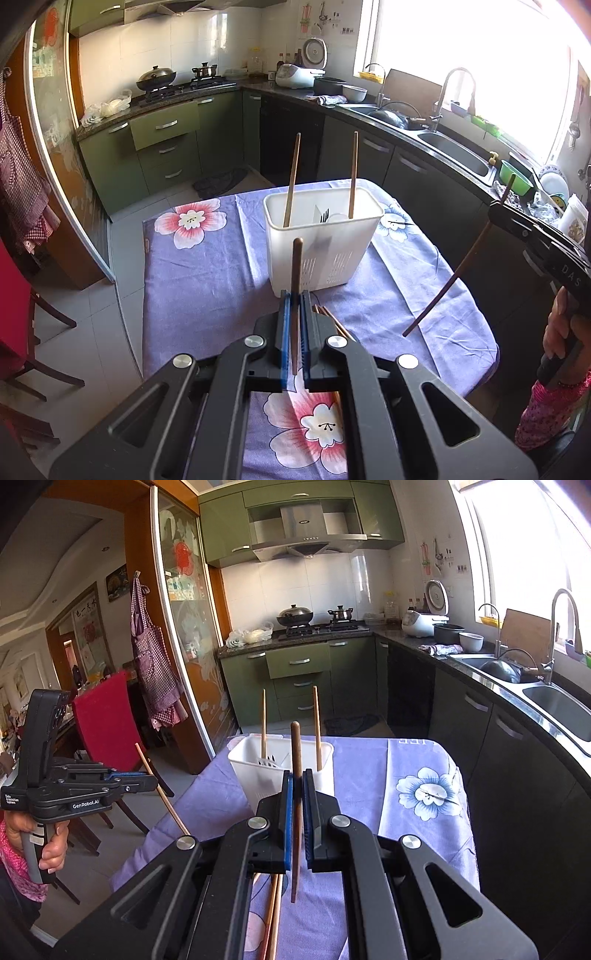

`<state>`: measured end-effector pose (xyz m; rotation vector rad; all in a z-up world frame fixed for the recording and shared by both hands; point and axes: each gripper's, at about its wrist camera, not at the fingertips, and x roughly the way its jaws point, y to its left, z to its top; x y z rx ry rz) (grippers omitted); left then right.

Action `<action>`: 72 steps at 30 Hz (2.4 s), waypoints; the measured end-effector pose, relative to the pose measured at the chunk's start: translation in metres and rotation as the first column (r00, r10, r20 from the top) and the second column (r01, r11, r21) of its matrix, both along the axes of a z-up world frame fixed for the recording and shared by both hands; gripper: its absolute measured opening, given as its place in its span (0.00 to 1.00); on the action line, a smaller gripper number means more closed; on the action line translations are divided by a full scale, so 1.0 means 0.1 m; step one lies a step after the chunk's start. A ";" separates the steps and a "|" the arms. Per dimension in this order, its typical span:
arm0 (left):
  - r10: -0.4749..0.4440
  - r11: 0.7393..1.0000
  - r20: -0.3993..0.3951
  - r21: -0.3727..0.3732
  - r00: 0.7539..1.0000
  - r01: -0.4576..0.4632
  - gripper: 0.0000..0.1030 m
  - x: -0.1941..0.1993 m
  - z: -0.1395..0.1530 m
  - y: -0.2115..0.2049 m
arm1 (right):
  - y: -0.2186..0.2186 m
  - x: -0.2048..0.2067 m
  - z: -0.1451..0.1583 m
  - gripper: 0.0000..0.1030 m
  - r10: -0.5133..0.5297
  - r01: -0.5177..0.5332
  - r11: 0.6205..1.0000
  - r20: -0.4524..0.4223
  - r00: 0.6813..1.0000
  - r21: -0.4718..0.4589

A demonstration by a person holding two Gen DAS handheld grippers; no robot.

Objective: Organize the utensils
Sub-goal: 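Lift both chopsticks upright, carry them over the white holder and release, then withdraw both open tools from the holder down to the loose chopsticks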

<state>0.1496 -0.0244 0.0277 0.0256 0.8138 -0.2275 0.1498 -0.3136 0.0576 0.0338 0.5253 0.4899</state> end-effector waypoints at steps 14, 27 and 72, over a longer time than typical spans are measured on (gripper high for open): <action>-0.020 0.999 0.240 -0.020 0.970 0.025 0.05 0.37 1.30 -0.22 | 0.11 0.64 1.10 0.06 -0.025 0.013 0.996 0.145 0.989 0.084; 0.075 0.995 0.068 0.064 0.995 -0.079 0.05 1.32 0.50 -0.29 | 0.45 1.43 0.30 0.06 -0.055 0.054 0.998 0.028 0.998 0.009; 0.043 0.995 -0.450 0.095 0.892 0.000 0.15 0.82 -1.93 -0.60 | -0.55 0.10 -1.43 0.40 -0.151 0.158 0.987 -0.229 0.962 0.014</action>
